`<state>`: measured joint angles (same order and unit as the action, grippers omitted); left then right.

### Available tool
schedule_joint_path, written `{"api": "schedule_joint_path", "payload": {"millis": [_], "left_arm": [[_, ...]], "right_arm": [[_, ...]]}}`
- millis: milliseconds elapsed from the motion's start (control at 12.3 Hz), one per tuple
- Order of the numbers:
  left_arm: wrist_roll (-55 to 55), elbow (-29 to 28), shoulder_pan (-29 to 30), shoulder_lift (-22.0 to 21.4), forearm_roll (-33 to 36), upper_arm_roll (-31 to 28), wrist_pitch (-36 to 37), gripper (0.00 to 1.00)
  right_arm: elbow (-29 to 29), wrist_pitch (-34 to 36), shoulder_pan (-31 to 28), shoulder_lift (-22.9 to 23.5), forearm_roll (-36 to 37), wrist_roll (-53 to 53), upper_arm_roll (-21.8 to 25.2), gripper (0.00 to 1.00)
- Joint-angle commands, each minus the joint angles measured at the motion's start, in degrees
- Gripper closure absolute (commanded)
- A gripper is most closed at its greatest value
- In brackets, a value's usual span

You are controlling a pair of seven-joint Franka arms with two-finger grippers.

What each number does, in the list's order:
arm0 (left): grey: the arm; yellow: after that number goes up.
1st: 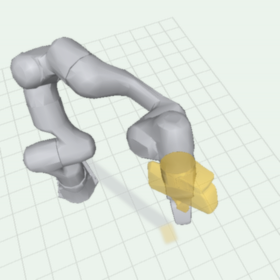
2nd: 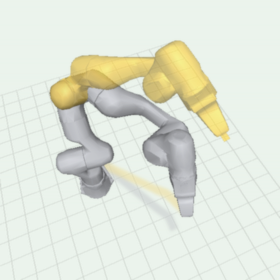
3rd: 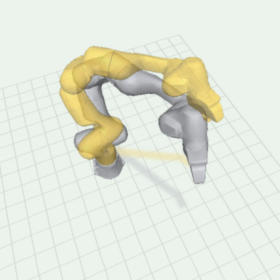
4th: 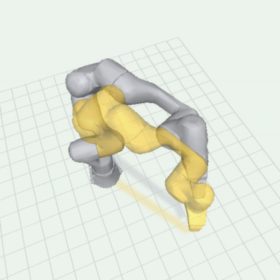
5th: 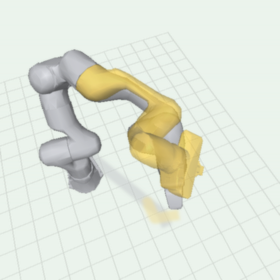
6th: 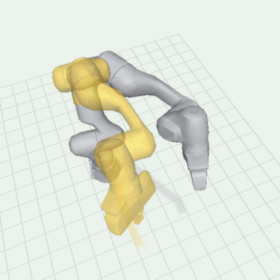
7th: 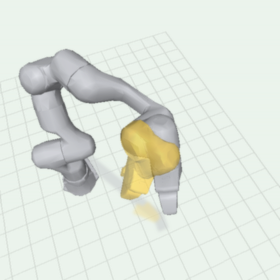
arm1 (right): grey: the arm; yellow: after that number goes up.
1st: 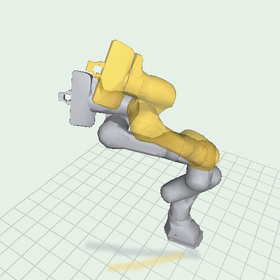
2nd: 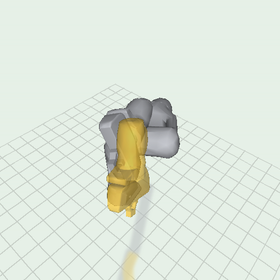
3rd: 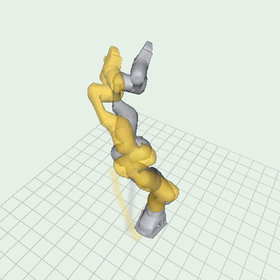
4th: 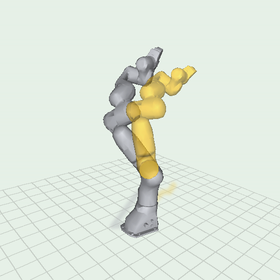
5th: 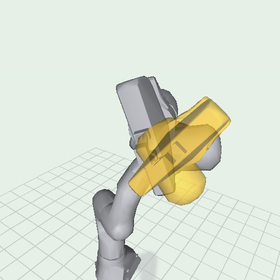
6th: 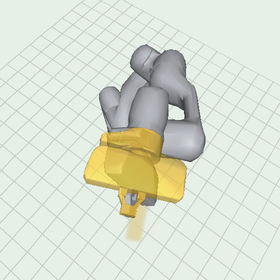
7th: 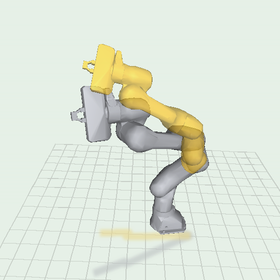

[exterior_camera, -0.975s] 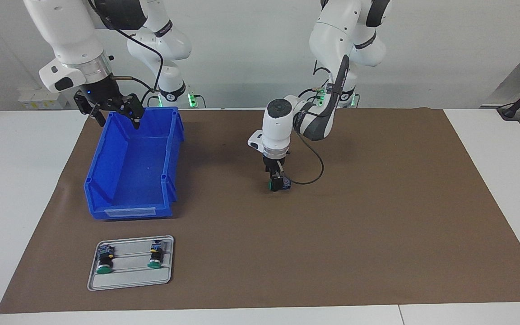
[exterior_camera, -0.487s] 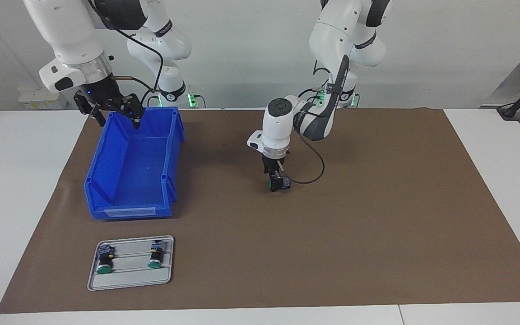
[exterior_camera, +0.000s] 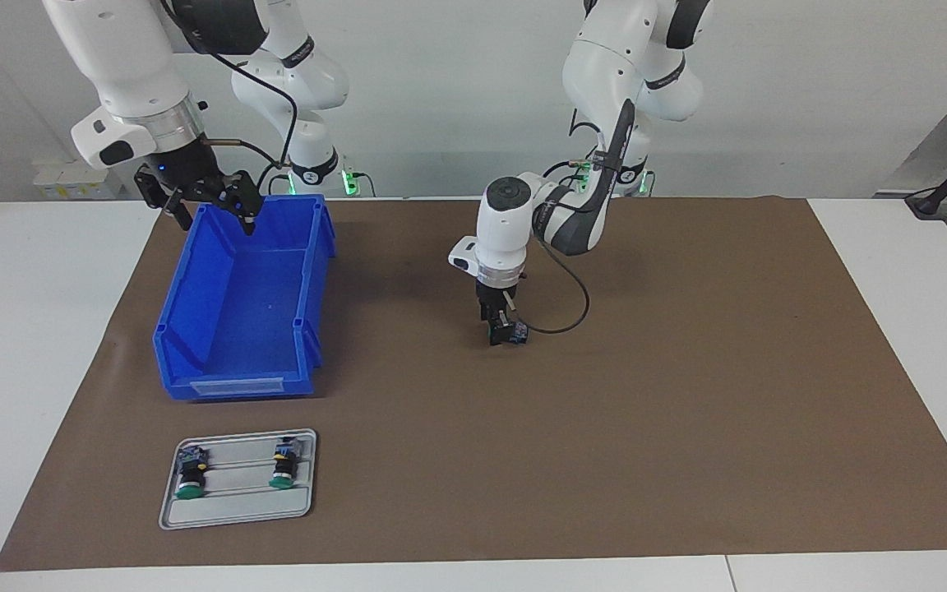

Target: Place and press button with both arms

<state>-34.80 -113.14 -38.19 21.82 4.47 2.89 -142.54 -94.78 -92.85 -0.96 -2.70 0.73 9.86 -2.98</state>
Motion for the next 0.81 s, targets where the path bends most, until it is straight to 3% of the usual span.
{"api": "schedule_joint_path", "payload": {"millis": [0, 162, 488, 731], "left_arm": [[1.4, -1.4, -0.7, -0.5, 1.2, -1.0, -0.5, 0.57], [1.4, -1.4, -0.4, -0.5, 1.2, -1.0, 0.2, 0.70], [1.4, -1.4, -0.2, -0.5, 1.2, -1.2, 0.9, 0.70], [1.3, -0.1, 0.1, -0.3, 1.3, -1.4, 1.4, 0.75]], "right_arm": [[-0.5, -0.1, -0.4, -0.6, -1.3, -1.3, -0.1, 0.00], [-0.5, -0.1, -0.4, -0.6, -1.3, -1.3, -0.1, 0.00], [-0.5, -0.1, -0.4, -0.6, -1.3, -1.3, -0.1, 0.00], [-0.5, -0.1, -0.4, -0.6, -1.3, -1.3, -0.1, 0.00]]}}
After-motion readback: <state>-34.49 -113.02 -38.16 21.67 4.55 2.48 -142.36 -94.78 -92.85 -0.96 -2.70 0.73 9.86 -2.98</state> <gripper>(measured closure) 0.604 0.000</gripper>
